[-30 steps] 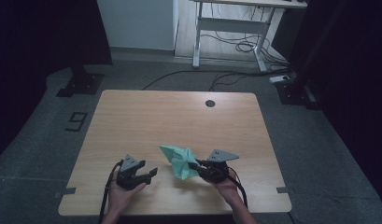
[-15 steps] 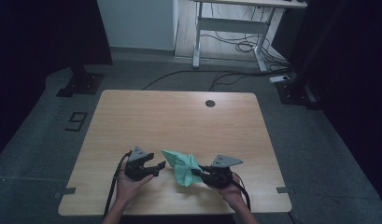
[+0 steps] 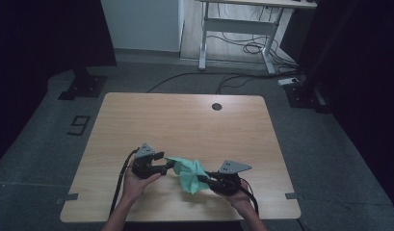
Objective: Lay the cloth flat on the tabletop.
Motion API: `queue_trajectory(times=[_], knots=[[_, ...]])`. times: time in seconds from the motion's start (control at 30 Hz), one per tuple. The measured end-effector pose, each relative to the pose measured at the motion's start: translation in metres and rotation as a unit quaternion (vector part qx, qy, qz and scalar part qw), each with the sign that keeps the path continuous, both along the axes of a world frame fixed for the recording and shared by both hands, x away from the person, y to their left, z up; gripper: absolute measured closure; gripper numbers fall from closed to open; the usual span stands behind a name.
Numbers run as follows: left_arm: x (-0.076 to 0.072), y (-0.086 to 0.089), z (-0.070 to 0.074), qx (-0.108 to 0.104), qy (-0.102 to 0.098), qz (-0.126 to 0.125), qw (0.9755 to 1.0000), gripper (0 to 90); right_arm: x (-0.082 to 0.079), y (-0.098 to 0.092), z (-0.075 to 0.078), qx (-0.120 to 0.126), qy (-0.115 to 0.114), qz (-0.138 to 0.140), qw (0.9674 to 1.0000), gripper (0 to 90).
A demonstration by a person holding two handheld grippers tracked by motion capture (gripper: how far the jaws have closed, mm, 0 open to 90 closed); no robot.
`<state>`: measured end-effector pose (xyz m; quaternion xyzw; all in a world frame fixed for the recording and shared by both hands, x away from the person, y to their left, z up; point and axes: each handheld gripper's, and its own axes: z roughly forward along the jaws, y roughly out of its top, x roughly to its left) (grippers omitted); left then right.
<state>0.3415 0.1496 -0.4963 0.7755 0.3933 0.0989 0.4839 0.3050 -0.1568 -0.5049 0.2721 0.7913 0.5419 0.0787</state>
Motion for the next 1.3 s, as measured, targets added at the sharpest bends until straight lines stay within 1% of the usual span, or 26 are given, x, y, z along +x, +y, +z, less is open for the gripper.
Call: queue_trajectory(times=[0.07,0.13,0.17,0.27,0.3,0.33,0.4,0.43,0.5,0.57,0.63,0.67,0.77,0.87,0.9,0.97,1.07,1.2,1.3], knots=[[0.001,-0.003,-0.002,0.008,-0.003,-0.005,1.0000,40.4,0.000,0.000,0.000,0.000,0.000,0.003,1.0000,77.9],[0.002,-0.006,-0.003,0.013,0.004,-0.006,0.9999,47.4,0.001,0.000,-0.001,0.001,0.001,0.003,1.0000,77.9],[0.002,-0.007,-0.005,0.020,0.003,-0.004,0.9998,49.9,0.001,0.000,-0.001,0.000,0.000,0.003,1.0000,77.9],[-0.001,-0.009,-0.008,0.038,-0.003,-0.001,0.9993,64.4,0.002,-0.001,-0.002,0.000,0.001,0.000,1.0000,77.9],[-0.002,-0.010,-0.009,0.040,-0.004,0.001,0.9992,68.9,0.003,-0.001,-0.002,0.000,0.002,-0.001,1.0000,77.9],[-0.003,-0.009,-0.009,0.038,-0.005,-0.001,0.9993,74.5,0.003,-0.002,-0.002,0.000,0.003,-0.003,1.0000,77.9],[-0.004,-0.009,-0.009,0.033,-0.005,-0.002,0.9994,79.8,0.003,-0.002,-0.003,0.001,0.004,-0.006,1.0000,77.9],[-0.004,-0.009,-0.008,0.031,-0.007,-0.004,0.9995,81.0,0.004,-0.003,-0.003,0.002,0.004,-0.005,1.0000,77.9],[-0.004,-0.008,-0.007,0.027,-0.005,-0.005,0.9996,83.2,0.004,-0.003,-0.003,0.003,0.004,-0.005,1.0000,77.9],[-0.004,-0.008,-0.006,0.026,-0.007,-0.005,0.9996,86.9,0.004,-0.004,-0.002,0.004,0.005,-0.005,1.0000,77.9],[-0.005,-0.007,-0.004,0.018,-0.008,-0.004,0.9998,88.2,0.004,-0.005,-0.002,0.005,0.005,-0.008,0.9999,77.8],[-0.006,-0.007,-0.004,0.017,-0.009,-0.004,0.9998,88.6,0.004,-0.006,-0.002,0.005,0.005,-0.007,0.9999,77.7],[-0.009,-0.007,-0.003,0.018,-0.013,-0.004,0.9997,89.4,0.005,-0.007,-0.002,0.006,0.007,-0.009,0.9999,77.6],[-0.013,-0.007,-0.001,0.022,-0.023,-0.002,0.9995,89.8,0.005,-0.008,-0.002,0.009,0.008,-0.014,0.9998,77.3],[-0.013,-0.007,-0.001,0.022,-0.023,-0.002,0.9995,89.8,0.005,-0.008,-0.002,0.009,0.008,-0.014,0.9998,77.3],[-0.016,-0.005,0.001,0.016,-0.029,0.000,0.9995,89.9,0.006,-0.010,-0.002,0.012,0.012,-0.017,0.9997,76.7],[-0.020,-0.001,0.005,0.008,-0.029,-0.003,0.9995,90.0,0.006,-0.012,-0.001,0.017,0.014,-0.017,0.9996,75.8],[-0.025,0.003,0.011,0.001,-0.035,-0.003,0.9994,90.0,0.005,-0.014,0.001,0.021,0.011,-0.022,0.9995,74.6],[-0.027,0.005,0.012,0.003,-0.033,-0.004,0.9994,90.0,0.004,-0.015,0.000,0.011,0.007,-0.032,0.9994,73.6]])
